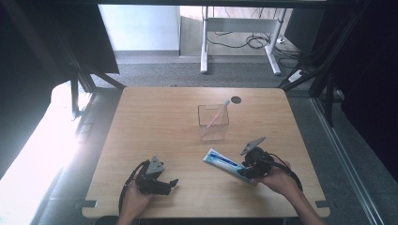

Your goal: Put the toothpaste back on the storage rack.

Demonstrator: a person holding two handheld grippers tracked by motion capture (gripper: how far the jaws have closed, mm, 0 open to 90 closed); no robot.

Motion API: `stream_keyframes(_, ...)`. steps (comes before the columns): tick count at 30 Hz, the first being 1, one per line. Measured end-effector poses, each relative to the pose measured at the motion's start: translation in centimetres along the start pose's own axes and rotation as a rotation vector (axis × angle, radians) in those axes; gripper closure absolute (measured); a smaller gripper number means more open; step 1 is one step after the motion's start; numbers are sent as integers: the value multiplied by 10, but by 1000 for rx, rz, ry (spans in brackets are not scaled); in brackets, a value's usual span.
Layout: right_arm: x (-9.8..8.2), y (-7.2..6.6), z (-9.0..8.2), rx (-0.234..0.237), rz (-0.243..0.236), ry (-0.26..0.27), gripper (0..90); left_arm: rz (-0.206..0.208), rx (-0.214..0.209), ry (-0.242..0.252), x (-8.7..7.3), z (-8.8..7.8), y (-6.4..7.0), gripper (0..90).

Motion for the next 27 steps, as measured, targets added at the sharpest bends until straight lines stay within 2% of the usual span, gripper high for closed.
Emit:
stream_keyframes(7, 8, 4, 10, -9, -37, -81, 551, 0, -1, 1, 0, 0, 0, 136)
stream_keyframes(12, 15, 5, 16, 1, -51, -116, 528, 1, -1, 0, 0, 0, 0, 136)
stream_keyframes(23, 30, 5, 34, -11, -99, -174, 502, 2, -3, -7, -1, 1, 0, 136)
stream_keyframes(27, 34, 6, 39, -5, -100, -192, 495, 2, -4, -10, -1, 1, 0, 136)
Point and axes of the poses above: each handheld gripper's, and its own axes: z roughly forward along the jaws, x roughly out of its top, y roughly to its right, the point moved 6 cm from there along z, roughly forward along the jaws, and after that the axes turned 7 degrees about -y, right-handed, at the moved point
